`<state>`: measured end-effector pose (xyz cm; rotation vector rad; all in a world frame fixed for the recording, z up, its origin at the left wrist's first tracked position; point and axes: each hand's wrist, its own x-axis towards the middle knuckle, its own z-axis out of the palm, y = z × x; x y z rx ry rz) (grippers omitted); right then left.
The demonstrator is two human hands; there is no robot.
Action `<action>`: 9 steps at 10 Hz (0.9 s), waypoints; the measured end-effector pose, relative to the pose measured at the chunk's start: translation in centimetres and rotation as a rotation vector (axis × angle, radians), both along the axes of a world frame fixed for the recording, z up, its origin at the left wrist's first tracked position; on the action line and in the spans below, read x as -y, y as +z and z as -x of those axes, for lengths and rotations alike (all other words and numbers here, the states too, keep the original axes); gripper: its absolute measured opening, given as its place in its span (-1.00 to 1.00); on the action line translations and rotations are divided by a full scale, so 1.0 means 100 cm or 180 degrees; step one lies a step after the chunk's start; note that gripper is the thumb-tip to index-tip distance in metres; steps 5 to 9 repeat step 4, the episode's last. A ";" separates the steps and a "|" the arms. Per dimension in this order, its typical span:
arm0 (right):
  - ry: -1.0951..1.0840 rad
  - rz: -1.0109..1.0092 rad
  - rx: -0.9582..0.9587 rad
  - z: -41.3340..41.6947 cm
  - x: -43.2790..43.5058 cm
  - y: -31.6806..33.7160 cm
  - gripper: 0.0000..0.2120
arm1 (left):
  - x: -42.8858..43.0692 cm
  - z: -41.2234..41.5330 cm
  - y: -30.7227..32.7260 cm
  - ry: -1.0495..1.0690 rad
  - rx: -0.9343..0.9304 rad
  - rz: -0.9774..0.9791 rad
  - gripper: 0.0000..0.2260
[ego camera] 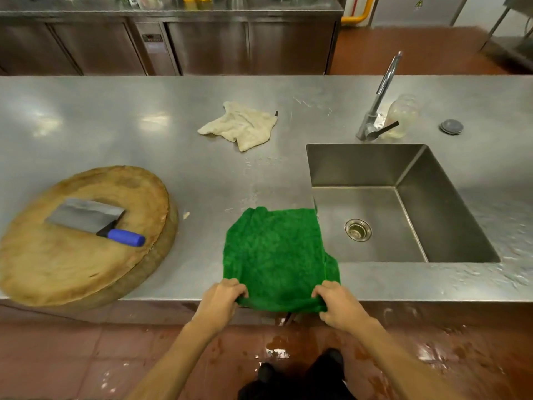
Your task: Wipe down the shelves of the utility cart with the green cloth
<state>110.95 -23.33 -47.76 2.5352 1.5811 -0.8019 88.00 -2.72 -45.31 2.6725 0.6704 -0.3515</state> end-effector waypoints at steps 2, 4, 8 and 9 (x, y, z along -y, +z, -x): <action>-0.0046 -0.0189 -0.0237 -0.003 0.005 -0.002 -0.56 | 0.003 0.007 -0.017 -0.0060 -0.0120 -0.0030 -0.61; -0.0985 -0.1245 -0.1272 0.000 0.004 0.029 -0.69 | 0.006 0.003 -0.012 0.0532 0.0699 0.0797 -0.69; -0.0985 -0.1245 -0.1272 0.000 0.004 0.029 -0.69 | 0.006 0.003 -0.012 0.0532 0.0699 0.0797 -0.69; -0.0985 -0.1245 -0.1272 0.000 0.004 0.029 -0.69 | 0.006 0.003 -0.012 0.0532 0.0699 0.0797 -0.69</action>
